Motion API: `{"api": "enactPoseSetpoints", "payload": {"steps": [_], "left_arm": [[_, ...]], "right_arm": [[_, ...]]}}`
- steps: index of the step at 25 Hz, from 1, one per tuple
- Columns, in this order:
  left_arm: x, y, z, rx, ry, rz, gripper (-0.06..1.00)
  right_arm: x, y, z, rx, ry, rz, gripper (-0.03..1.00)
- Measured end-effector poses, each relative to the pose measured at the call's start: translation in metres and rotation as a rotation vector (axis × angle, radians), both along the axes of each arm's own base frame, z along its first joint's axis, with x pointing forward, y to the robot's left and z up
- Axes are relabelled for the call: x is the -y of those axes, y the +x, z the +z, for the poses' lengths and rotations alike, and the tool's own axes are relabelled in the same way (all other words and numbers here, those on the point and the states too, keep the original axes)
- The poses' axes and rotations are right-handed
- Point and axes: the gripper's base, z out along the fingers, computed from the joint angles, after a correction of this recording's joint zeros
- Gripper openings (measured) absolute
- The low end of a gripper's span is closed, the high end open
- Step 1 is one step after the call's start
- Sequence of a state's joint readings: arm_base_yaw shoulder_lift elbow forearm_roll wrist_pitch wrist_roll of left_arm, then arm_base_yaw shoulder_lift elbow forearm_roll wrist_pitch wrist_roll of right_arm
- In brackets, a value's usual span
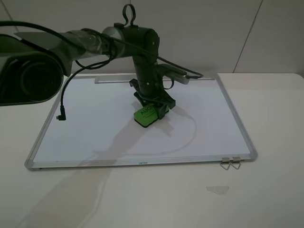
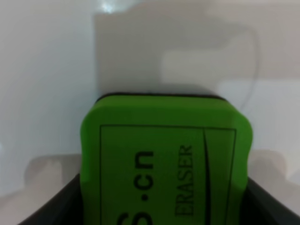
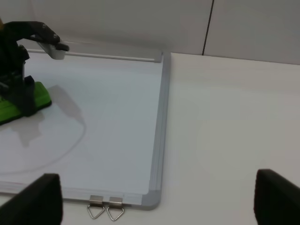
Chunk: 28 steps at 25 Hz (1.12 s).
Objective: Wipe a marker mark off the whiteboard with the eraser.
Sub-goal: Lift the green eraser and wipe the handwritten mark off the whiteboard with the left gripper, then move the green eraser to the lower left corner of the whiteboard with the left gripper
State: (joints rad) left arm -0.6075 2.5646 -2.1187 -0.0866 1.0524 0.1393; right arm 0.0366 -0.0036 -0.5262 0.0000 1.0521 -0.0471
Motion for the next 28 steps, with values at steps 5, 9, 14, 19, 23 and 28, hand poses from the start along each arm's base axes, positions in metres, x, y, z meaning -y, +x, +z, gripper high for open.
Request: {"api": "enactPoseSetpoints", "payload": {"steps": [5, 9, 14, 19, 23, 28], "left_arm": [[-0.041, 0.027, 0.000, 0.029, 0.028, 0.096, 0.59], [-0.076, 0.046, 0.000, 0.031, 0.041, 0.191, 0.59], [-0.092, 0.052, 0.000, 0.021, 0.052, 0.225, 0.59], [-0.094, 0.050, 0.009, 0.008, 0.065, 0.260, 0.59], [-0.108, 0.043, 0.025, -0.061, 0.105, 0.330, 0.59], [-0.135, 0.048, 0.075, 0.009, 0.065, 0.493, 0.59]], "right_arm": [[0.000, 0.000, 0.000, 0.000, 0.000, 0.000, 0.82], [0.000, 0.000, 0.000, 0.000, 0.000, 0.000, 0.82], [0.000, 0.000, 0.000, 0.000, 0.000, 0.000, 0.82], [0.000, 0.000, 0.000, 0.000, 0.000, 0.000, 0.82], [0.000, 0.000, 0.000, 0.000, 0.000, 0.000, 0.82], [0.000, 0.000, 0.000, 0.000, 0.000, 0.000, 0.82]]}}
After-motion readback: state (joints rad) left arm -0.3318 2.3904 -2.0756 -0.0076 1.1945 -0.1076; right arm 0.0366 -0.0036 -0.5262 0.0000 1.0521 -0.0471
